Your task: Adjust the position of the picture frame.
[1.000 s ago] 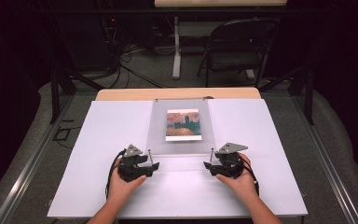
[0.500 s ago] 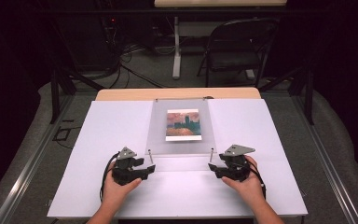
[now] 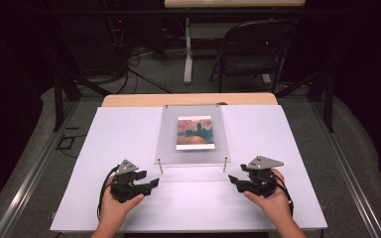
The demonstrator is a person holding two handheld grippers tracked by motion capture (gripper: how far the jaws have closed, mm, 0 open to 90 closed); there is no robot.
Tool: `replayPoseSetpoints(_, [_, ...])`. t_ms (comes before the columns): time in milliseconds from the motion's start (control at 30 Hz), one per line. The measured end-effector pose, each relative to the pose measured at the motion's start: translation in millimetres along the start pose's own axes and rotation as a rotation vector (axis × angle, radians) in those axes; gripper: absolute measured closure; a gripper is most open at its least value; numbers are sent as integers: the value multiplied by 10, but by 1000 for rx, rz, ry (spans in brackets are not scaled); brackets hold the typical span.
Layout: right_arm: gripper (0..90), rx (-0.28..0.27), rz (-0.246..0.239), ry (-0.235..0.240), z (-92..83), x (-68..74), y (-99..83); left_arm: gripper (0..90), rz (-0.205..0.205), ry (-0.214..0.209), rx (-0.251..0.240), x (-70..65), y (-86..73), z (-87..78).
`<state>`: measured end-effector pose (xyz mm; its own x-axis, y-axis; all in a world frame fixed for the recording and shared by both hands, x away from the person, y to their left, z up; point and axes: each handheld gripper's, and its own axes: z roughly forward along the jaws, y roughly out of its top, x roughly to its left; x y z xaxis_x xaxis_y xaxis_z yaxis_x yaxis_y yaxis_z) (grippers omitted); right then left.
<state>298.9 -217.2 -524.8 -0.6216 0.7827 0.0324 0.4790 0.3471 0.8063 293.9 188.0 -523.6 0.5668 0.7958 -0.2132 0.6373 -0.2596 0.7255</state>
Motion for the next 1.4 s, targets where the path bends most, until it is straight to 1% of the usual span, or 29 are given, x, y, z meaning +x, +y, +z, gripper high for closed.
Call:
replayPoseSetpoints(67, [383,1,-5,-3,-9,1,12,393,-6,-2,16,8,7,-25])
replayPoseSetpoints(100, [384,11,-7,-2,-16,3,18,392,-6,-2,16,8,7,-25])
replayPoseSetpoints(133, [384,11,-7,-2,-16,3,18,392,-13,3,14,12,4,-28])
replayPoseSetpoints(167, [390,17,-8,-2,-17,6,28,392,-28,-4,24,29,5,-38])
replayPoseSetpoints(200, [390,20,-9,2,-15,6,32,392,-36,1,21,35,3,-35])
replayPoseSetpoints(233, [391,26,-6,8,-12,11,35,392,-38,-6,28,44,7,-41])
replayPoseSetpoints(367, [392,51,-3,18,1,22,46,392,-46,3,28,52,23,-56])
replayPoseSetpoints(400, [392,60,1,23,5,24,50,392,-49,-2,32,57,31,-60])
replayPoseSetpoints(467, [396,65,4,28,7,25,54,392,-47,-4,32,62,41,-65])
replayPoseSetpoints(533, [414,80,6,42,2,25,71,397,-43,-11,37,73,85,-84])
replayPoseSetpoints(600, [432,90,15,50,-8,23,91,402,-48,-16,29,72,127,-89])
replayPoseSetpoints(667, [455,91,11,45,-23,10,120,413,-42,-19,28,68,177,-101])
replayPoseSetpoints(700, [460,95,7,37,-33,6,137,418,-42,-19,28,68,177,-101])
replayPoseSetpoints(733, [462,98,-3,29,-39,-4,160,420,-22,-13,36,63,233,-113])
replayPoseSetpoints(767, [466,98,-9,21,-43,-17,177,421,-17,-2,33,58,254,-110])
replayPoseSetpoints(833, [473,100,-6,18,-55,-37,211,424,-5,8,36,67,296,-111])
replayPoseSetpoints(967, [478,112,-14,7,-56,-72,261,428,-17,8,36,138,394,-111])
replayPoseSetpoints(1067, [481,128,-12,2,-25,-127,291,434,-38,11,24,203,456,-80])
replayPoseSetpoints(1133, [481,130,7,4,6,-171,315,436,-60,14,20,270,500,-42])
replayPoseSetpoints(1167, [481,133,17,4,21,-198,338,436,-62,11,21,296,517,-30])
replayPoseSetpoints(1200, [480,134,16,2,30,-218,353,436,-70,15,19,324,537,-9])
replayPoseSetpoints(1300, [477,134,32,-1,68,-288,431,435,-91,39,16,410,609,51])
replayPoseSetpoints(1400, [463,133,49,0,126,-363,512,436,-95,54,20,485,694,113])
